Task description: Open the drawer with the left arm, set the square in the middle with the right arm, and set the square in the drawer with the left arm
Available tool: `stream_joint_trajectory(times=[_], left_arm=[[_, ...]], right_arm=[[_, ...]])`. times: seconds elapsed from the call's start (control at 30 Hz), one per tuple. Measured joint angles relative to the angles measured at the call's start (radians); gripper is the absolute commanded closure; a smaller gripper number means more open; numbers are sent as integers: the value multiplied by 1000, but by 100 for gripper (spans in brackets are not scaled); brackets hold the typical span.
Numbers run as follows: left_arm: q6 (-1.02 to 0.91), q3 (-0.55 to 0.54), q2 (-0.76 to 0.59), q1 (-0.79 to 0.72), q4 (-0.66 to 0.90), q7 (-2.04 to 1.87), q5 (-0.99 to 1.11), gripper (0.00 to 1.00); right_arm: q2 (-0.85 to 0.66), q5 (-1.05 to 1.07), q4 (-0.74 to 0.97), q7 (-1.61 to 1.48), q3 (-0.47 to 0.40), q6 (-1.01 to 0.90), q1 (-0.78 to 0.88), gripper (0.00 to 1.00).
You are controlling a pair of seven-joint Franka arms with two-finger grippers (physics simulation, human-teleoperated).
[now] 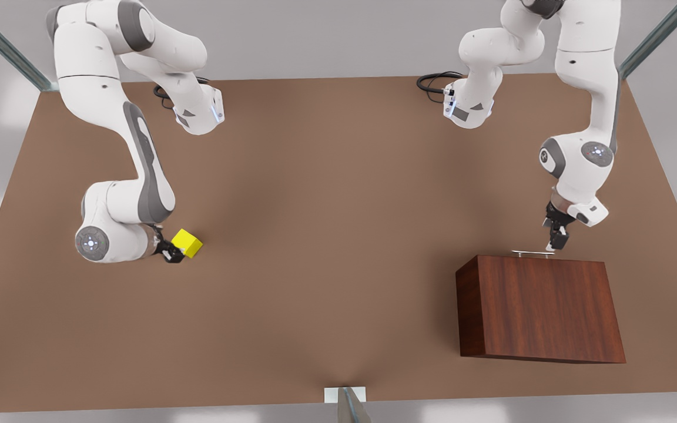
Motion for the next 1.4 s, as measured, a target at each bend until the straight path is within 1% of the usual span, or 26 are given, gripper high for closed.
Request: stream_joint_trajectory(times=[0.13, 0.17, 0.2, 0.27, 0.3, 0.37, 0.4, 0.43, 0.57, 0.67, 0.77, 1.03, 1.07, 1.1, 1.2, 1.23, 1.3, 1.37, 1.4], left_arm=[[0, 0, 0, 0, 11, 2, -1, 0], [0, 0, -1, 0, 11, 1, -1, 0], [0, 0, 1, 0, 15, 1, 0, 0], [-3, 1, 7, -1, 26, -3, 10, 0], [-2, 1, 8, -3, 30, -3, 16, 0], [0, 0, 12, -2, 35, 0, 11, 0], [0, 0, 13, -2, 43, 0, 7, 0], [0, 0, 15, -2, 44, 0, 6, 0], [0, -1, 15, -6, 44, 0, 2, 0], [-2, -1, 6, -10, 44, 0, 1, 0], [-12, -1, -3, -43, 44, 0, 1, 0], [-11, -3, 9, -68, 44, 0, 2, 0], [-11, -3, 15, -81, 44, -1, 2, 0], [-11, -3, 16, -80, 44, -1, 2, 0], [-11, -3, 18, -87, 44, -1, 2, 0], [-12, -3, 24, -86, 44, -1, 2, 0], [-18, -3, 26, -87, 41, -1, 2, 0], [-41, -3, 22, -86, 39, 0, 2, 0], [-59, -2, 14, -85, 39, 0, 2, 0]], right_arm=[[52, -42, -25, -105, -6, 68, -39, 0], [48, -34, -75, -136, -6, 119, -56, 0], [24, -34, -155, -140, -5, 222, -55, 0], [-1, -33, -226, -141, -1, 317, -50, 0], [-12, -34, -268, -141, 1, 400, -38, 0], [7, -33, -265, -143, 3, 448, -39, 0], [25, -34, -271, -157, 15, 504, -39, 0], [29, -34, -284, -204, 16, 528, -51, 0], [-23, -32, -328, -266, 16, 507, -53, 0], [-14, -34, -346, -279, 16, 520, -76, 0], [-21, -32, -413, -335, 16, 627, -78, 0], [23, -3, -400, -336, 18, 628, -61, 0], [29, -3, -401, -336, 19, 628, -62, 1], [39, -3, -395, -336, 19, 630, -64, 6], [65, -5, -384, -335, 18, 659, -76, 14], [65, -5, -383, -335, 18, 659, -75, 21], [63, -6, -379, -335, 18, 659, -75, 31], [62, -9, -377, -335, 18, 659, -75, 39], [62, -9, -374, -337, 18, 658, -75, 40]])
